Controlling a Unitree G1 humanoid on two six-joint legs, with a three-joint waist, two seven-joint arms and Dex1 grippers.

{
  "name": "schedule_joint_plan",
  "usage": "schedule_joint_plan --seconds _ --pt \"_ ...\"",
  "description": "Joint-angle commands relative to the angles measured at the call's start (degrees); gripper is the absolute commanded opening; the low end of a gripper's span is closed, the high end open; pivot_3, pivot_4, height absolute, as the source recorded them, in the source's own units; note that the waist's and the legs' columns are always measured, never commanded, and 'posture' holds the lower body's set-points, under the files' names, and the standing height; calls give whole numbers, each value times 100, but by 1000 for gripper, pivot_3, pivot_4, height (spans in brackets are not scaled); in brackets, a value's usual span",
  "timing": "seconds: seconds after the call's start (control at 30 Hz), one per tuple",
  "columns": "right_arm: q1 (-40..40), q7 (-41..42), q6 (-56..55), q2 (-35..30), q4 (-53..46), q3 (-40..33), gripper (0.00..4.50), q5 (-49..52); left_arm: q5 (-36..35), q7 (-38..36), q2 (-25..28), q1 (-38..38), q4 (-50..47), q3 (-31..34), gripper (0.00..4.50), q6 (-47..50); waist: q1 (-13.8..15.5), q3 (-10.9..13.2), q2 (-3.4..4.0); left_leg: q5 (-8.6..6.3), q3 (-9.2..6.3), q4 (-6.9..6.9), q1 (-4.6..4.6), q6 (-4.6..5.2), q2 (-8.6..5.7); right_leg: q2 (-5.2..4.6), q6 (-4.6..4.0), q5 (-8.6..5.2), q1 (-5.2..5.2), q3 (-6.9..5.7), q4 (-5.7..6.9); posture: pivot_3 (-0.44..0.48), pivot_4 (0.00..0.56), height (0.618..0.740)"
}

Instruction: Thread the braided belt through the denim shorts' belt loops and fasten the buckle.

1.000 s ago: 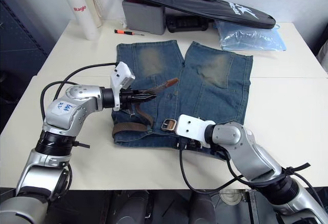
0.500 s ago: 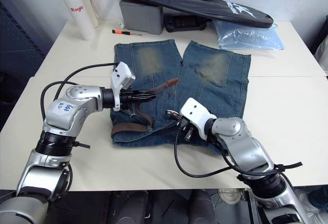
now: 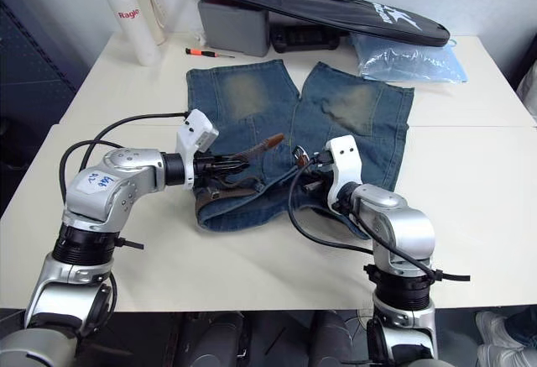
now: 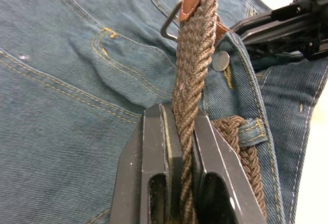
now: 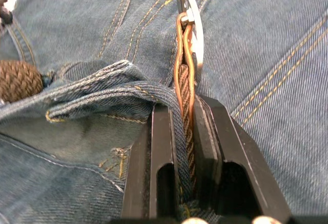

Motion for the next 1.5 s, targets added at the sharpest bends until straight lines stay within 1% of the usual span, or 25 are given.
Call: schedule_joint_plan --seconds 0.03,0.2,0.4,0.5,0.63,0.83,1.17,1.5 --pt "-174 -370 308 383 -269 -378 70 279 -24 173 27 -33 -201 0 0 352 -32 0 0 0 0 -2 0 0 1 2 0 0 -2 1 1 0 150 740" --pt "-299 -566 264 444 -398 -333 70 430 95 196 115 -52 -171 -271 0 591 -116 1 2 0 4 -9 -1 0 1 2 0 0 -8 4 1 0 150 740" --pt "-104 -551 -494 25 -696 557 70 328 94 276 30 -82 -113 -466 0 772 -123 2 3 0 11 -13 -1 0 1 2 0 0 -14 10 -1 0 150 740" --pt "25 -627 -661 -37 -836 823 70 303 103 378 8 -93 -69 -422 0 845 -122 2 3 0 11 -14 -1 0 1 2 0 0 -15 10 -2 0 150 740" --pt "222 -711 -798 -467 -916 1275 70 79 135 654 -80 -171 87 -182 0 855 -121 2 3 0 14 -14 -1 0 1 2 0 0 -15 12 -3 0 150 740" --pt "348 -1024 -677 -425 -889 1188 70 50 44 781 -88 -202 -23 -20 0 939 -118 2 2 0 15 -16 -1 0 1 2 0 0 -15 12 -4 0 150 740" --pt "164 -1241 -565 -308 -842 1295 70 96 66 750 -184 -130 -245 -304 0 830 -115 2 2 0 14 -16 0 0 1 2 0 0 -15 12 -3 0 150 740" --pt "57 -1493 -531 -144 -789 1231 70 51 73 772 -293 -141 -293 -384 0 823 -115 2 2 0 15 -16 -1 0 1 2 0 0 -15 12 -3 0 150 740"
